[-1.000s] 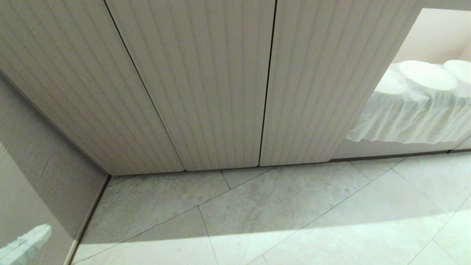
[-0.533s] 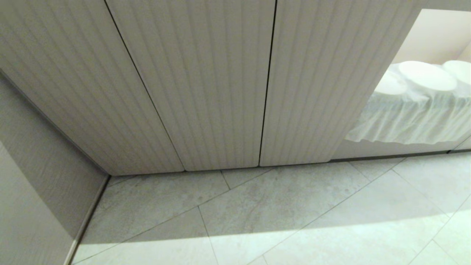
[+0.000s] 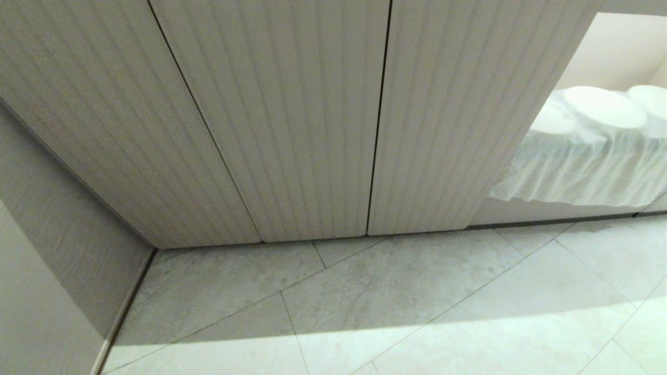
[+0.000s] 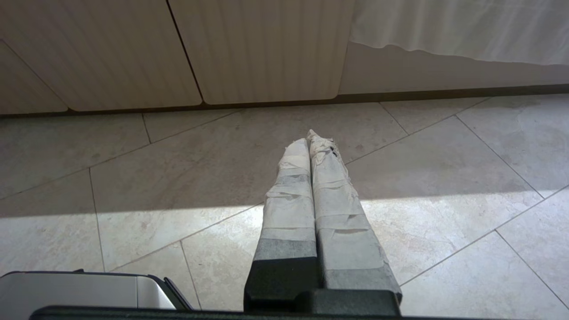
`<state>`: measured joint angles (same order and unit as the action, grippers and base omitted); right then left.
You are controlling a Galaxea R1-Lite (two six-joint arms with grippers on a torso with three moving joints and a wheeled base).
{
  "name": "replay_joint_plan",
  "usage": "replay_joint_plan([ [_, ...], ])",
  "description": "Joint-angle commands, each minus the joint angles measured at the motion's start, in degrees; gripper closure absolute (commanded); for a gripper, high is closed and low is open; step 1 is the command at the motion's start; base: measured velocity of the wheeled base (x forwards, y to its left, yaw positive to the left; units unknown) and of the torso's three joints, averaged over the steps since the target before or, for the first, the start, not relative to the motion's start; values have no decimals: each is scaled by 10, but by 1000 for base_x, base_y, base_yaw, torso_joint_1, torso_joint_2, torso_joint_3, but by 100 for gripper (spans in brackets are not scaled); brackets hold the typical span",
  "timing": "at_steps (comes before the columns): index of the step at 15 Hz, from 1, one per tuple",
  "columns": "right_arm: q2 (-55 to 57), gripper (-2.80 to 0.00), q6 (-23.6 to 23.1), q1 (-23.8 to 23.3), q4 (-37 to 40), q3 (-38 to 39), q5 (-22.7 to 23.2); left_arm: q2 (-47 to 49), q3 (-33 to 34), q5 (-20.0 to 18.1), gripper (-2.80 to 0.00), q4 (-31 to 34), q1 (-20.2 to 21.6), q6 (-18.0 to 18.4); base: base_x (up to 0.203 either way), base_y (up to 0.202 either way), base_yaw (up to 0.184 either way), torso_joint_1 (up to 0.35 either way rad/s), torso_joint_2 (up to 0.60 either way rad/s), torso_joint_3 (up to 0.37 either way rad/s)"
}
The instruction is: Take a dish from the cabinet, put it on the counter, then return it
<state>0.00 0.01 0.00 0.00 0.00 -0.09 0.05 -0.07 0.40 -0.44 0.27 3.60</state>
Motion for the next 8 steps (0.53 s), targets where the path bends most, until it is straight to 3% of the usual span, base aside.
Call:
replay_joint_plan([
  [1,0,0,0,0,0,0,0,-1,1,0,0,-1,0,0,0,0,0,0,0,0],
  [8,0,0,0,0,0,0,0,-1,1,0,0,-1,0,-3,0,0,0,0,0,0],
])
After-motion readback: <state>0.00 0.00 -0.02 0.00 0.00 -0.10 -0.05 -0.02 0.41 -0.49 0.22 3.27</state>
